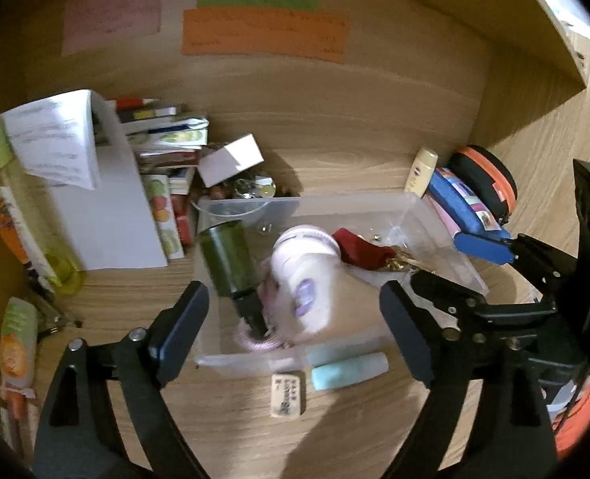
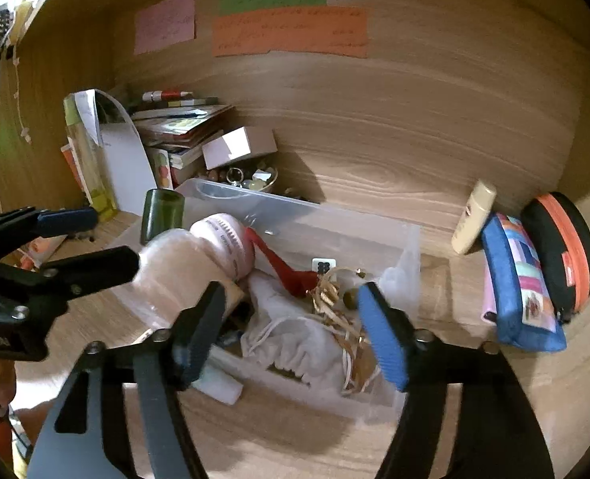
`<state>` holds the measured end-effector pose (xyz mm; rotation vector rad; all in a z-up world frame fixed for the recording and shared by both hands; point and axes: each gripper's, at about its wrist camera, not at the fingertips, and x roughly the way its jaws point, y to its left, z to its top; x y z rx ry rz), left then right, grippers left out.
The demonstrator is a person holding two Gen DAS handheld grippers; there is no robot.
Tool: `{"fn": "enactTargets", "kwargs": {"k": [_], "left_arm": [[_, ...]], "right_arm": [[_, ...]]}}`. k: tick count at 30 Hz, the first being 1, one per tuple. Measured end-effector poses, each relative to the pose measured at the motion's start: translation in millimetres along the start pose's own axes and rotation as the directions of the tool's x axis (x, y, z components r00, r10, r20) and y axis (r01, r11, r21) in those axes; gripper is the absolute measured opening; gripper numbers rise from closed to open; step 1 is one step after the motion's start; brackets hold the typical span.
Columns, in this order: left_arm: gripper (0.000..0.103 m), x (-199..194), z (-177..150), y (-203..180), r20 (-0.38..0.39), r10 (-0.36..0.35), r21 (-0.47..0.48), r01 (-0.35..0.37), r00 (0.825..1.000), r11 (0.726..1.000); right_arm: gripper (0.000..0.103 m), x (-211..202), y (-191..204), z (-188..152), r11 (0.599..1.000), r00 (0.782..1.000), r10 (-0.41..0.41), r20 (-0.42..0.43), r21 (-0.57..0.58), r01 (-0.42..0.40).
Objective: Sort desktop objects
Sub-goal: 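Open both tools to drop the cap and jar into the box, then withdraw both tools toward the mint-green stick and the white eraser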
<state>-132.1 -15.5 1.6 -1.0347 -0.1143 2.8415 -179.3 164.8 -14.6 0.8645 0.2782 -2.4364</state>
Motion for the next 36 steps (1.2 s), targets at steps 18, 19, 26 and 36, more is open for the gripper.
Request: {"fn": "enactTargets", "kwargs": {"k": [18, 19, 26, 36], "left_arm": [[0.094, -19.7, -70.9, 72.6, -0.092, 0.018, -0.055, -0.023, 0.996, 0.998], [0.094, -20.1, -75.0, 75.0, -0.096, 0.012, -0.06, -0.018, 0.995, 0.998], [0.094, -23.2, -92.4, 85.7, -0.106, -0.004, -0.08, -0.005, 0.994, 0.997], [0.094, -24.7, -96.5, 95.0, -0.115, -0.009, -0.107, -0.003, 0.993, 0.994]], "right_arm": [[0.072, 13.8, 44.1, -57.4, 0.992, 0.98, 0.057, -0.191, 0.125, -0.034], [0.072, 18.9, 48.5, -58.8, 0.992, 0.977, 0.05, -0.207, 0.12, -0.026], [0.072, 52.6, 69.3, -54.1, 0.99, 0.961, 0.035, -0.274, 0.138, 0.003], [0.074, 67.2, 87.1, -55.8, 0.993, 0.951, -0.1, -0.291, 0.033, 0.115]]}}
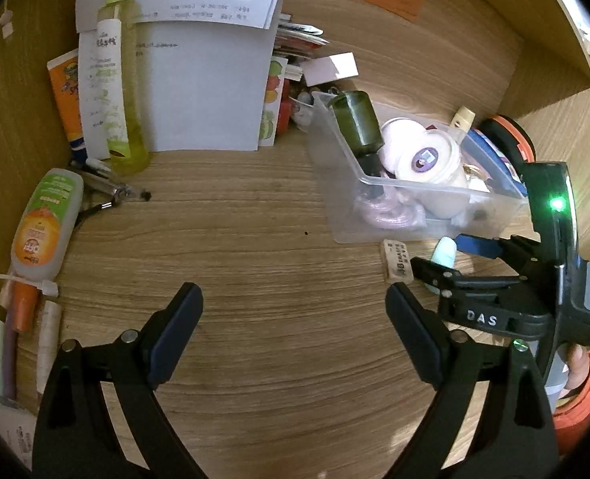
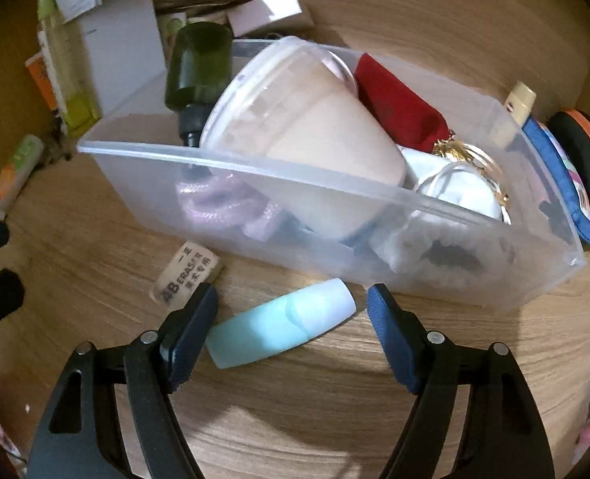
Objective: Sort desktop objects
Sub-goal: 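Withdraw both tools toward the mint-green stick and the white eraser, then grasp the mint-green stick with the right tool while the left tool grasps the white eraser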
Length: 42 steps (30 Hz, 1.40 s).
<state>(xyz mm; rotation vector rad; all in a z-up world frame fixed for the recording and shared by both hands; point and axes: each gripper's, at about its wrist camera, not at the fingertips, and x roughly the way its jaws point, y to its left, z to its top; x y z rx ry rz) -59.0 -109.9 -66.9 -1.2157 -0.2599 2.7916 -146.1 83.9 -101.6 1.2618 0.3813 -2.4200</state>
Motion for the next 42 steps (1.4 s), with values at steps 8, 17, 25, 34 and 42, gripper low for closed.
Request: {"fn": "enactTargets", "kwargs": {"k": [8, 17, 25, 34, 42], "left_arm": [[0.094, 17.7, 2.5, -25.4, -0.054, -0.027, 0.055, 0.03, 0.998, 0.998], [0.094, 51.8, 10.4, -70.4, -0.091, 0.014, 0.126, -0.002, 0.996, 0.992], [0.067, 65.6, 15.1, -84.0, -0.104, 0.034, 0.138, -0.02, 0.994, 0.99], [0.053, 79.7, 15.9, -90.2, -0.119, 0.103, 0.155, -0.084, 0.988, 0.984], [0.037, 86.1, 19.9, -100.4, -0.104, 0.122, 0.175, -0.102, 0.987, 0.979]], "right_arm": [[0.072, -6.0, -16.6, -14.7, 0.992, 0.995, 0.094, -0.011, -0.083, -0.095], [0.049, -14.6, -38.5, -27.7, 0.985, 0.992, 0.122, 0.015, -0.123, -0.119], [0.028, -13.8, -24.9, -22.0, 0.957, 0.986, 0.167, 0.02, -0.246, -0.157], [0.023, -13.5, -19.2, -24.3, 0.931, 0.975, 0.22, 0.026, -0.303, -0.202], [0.022, -27.5, -40.9, -27.9, 0.941, 0.963, 0.267, 0.038, -0.228, -0.252]]}}
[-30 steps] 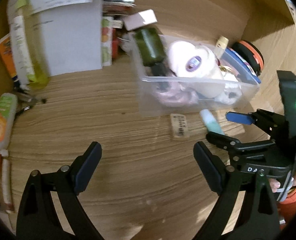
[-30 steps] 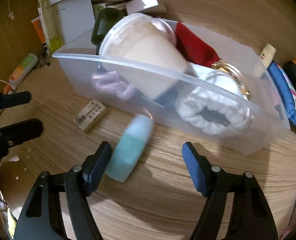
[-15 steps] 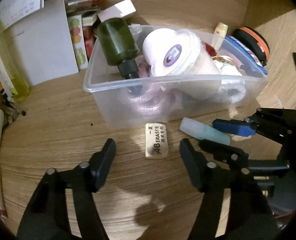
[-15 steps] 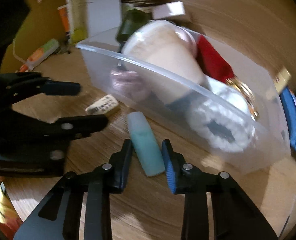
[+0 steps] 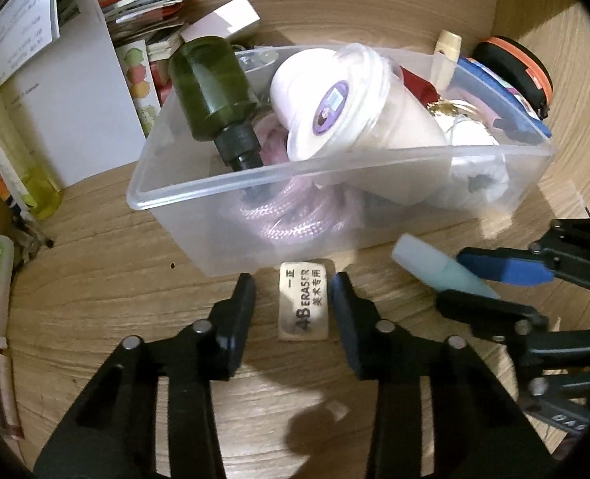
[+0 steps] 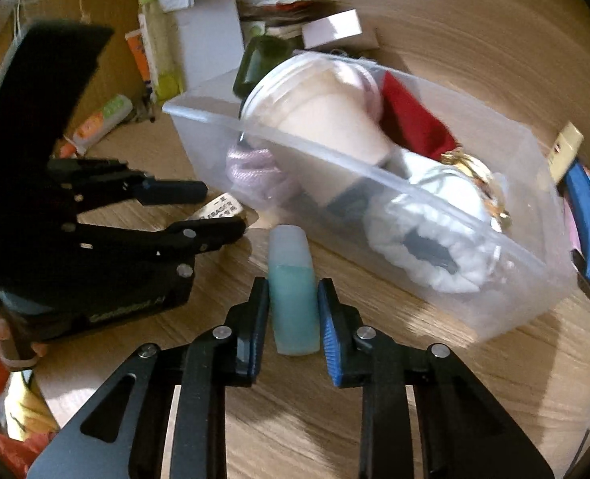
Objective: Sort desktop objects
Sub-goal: 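Grasp the mint-green stick with the right tool while the left tool grasps the white eraser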
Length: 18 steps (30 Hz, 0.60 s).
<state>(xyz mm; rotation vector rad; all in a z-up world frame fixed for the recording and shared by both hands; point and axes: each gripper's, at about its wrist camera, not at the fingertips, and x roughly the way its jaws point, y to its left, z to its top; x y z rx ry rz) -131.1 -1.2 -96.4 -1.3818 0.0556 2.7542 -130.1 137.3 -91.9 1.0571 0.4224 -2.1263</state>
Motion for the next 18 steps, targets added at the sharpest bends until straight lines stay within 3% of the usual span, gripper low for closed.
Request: {"fn": "enactTargets", "kwargs": {"k": [4, 10, 18], "left_arm": [[0.023, -0.4, 0.8, 2.2, 0.002, -0.009, -0.006, 0.009, 1.0, 1.0], [0.023, -5.8, -3.3, 2.6, 0.006, -0.014, -0.016, 0.014, 1.0, 1.0], [0.023, -41.2, -5.6, 5.5, 0.093, -0.008, -0.048, 0.013, 0.996, 0.999]], "right_arm": [[0.022, -14.3, -5.1, -2.7, 1.0, 0.999, -0.002, 0.039, 0.031, 0.001], [0.023, -33.2, -12.3, -6.0, 0.998, 0.997, 0.009, 0.075, 0.06, -0.013], [0.023, -54.7, -13.8, -3.6, 0.998, 0.992, 0.002, 0.128, 0.067, -0.011]]}}
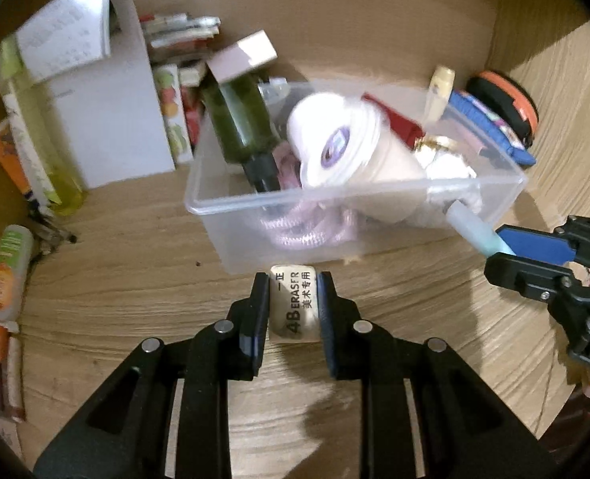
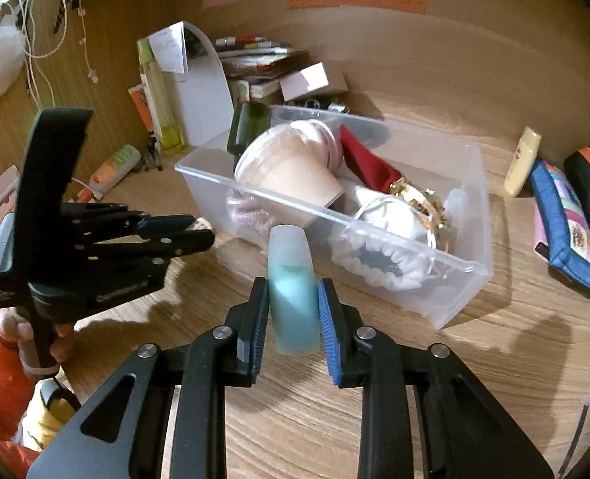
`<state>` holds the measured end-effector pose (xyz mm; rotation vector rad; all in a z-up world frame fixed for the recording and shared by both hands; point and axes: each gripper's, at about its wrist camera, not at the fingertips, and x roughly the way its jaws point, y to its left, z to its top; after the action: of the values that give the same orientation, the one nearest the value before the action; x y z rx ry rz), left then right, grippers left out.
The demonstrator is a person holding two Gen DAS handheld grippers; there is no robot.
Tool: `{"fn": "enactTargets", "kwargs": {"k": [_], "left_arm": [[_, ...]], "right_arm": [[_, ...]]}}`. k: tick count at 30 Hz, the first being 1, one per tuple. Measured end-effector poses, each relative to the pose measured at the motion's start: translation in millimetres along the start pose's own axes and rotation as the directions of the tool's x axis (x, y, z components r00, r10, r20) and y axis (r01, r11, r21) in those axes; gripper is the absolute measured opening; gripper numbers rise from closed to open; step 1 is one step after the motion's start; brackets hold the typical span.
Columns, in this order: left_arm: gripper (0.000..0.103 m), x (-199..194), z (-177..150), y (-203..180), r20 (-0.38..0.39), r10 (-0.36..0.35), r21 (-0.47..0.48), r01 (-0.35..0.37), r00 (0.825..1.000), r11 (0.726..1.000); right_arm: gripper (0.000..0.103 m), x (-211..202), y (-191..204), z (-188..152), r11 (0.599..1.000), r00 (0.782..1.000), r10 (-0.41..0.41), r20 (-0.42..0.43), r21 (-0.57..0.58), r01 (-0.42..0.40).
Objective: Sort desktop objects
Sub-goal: 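Grasp the mint-green stick with the right tool while the left tool grasps the white eraser, then carry the mint-green stick and eraser over the clear box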
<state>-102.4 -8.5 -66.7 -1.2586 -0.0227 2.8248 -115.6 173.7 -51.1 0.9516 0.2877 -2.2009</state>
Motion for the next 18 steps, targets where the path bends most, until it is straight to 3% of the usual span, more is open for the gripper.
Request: {"fn": "enactTargets", "kwargs": {"k": [18], "left_arm": [[0.023, -56.1, 21.1, 8.0, 0.152, -0.015, -0.03, 0.019, 0.988, 0.999]], "right_arm": [[0.023, -36.5, -24.2, 13.2, 0.999, 0.995, -0.037, 0.097, 0.043, 0.033]]}}
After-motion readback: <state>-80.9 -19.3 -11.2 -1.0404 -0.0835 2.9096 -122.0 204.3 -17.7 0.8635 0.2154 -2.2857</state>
